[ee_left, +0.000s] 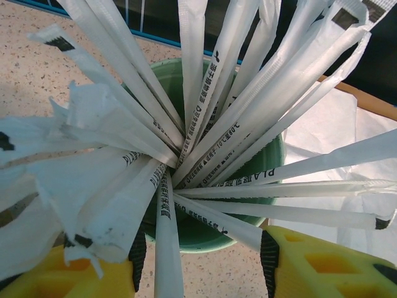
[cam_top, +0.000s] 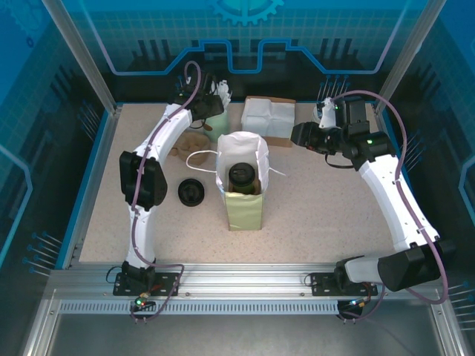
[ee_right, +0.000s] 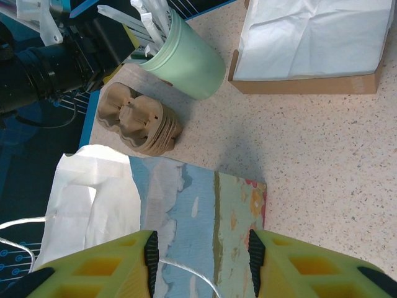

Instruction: Pack the takeout coffee

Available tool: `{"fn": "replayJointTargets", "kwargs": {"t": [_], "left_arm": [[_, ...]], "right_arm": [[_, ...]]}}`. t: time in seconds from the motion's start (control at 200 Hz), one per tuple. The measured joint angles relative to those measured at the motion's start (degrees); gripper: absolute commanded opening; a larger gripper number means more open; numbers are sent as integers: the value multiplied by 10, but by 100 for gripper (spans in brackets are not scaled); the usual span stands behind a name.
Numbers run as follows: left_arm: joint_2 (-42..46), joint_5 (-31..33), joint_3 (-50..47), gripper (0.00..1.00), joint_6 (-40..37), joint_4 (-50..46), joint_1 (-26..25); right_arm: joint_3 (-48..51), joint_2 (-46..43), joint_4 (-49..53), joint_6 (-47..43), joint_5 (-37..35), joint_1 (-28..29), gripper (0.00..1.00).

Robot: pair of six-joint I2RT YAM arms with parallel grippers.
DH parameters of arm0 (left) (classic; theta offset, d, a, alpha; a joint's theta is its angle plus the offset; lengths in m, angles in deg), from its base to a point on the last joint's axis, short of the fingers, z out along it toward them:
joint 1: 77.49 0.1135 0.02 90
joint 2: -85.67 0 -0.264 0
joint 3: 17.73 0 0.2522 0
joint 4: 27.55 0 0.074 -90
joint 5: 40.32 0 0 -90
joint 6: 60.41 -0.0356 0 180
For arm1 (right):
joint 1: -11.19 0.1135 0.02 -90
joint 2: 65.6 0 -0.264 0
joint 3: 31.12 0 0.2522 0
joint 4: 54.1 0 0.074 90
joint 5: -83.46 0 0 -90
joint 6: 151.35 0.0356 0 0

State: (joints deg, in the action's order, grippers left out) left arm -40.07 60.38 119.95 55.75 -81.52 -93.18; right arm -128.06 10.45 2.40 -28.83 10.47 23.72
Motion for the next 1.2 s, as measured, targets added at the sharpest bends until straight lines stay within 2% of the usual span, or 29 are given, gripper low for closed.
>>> {"fn": "replayJointTargets", "kwargs": {"t": [0.365, 0.695, 0.9, 1.201], "left_arm": [[0, 9, 0, 47, -12, -3, 0], [0, 16, 0, 38, -12, -12, 0], [0, 16, -3, 36, -13, -15, 0], [0, 16, -10, 25, -12, -15, 0]], "right_arm": [[7, 0, -4, 0, 5, -2, 44], [7, 0, -4, 0, 11, -2, 44], [10, 0, -4, 0, 13, -2, 44], [18, 0, -4, 0, 15, -2, 44]]}}
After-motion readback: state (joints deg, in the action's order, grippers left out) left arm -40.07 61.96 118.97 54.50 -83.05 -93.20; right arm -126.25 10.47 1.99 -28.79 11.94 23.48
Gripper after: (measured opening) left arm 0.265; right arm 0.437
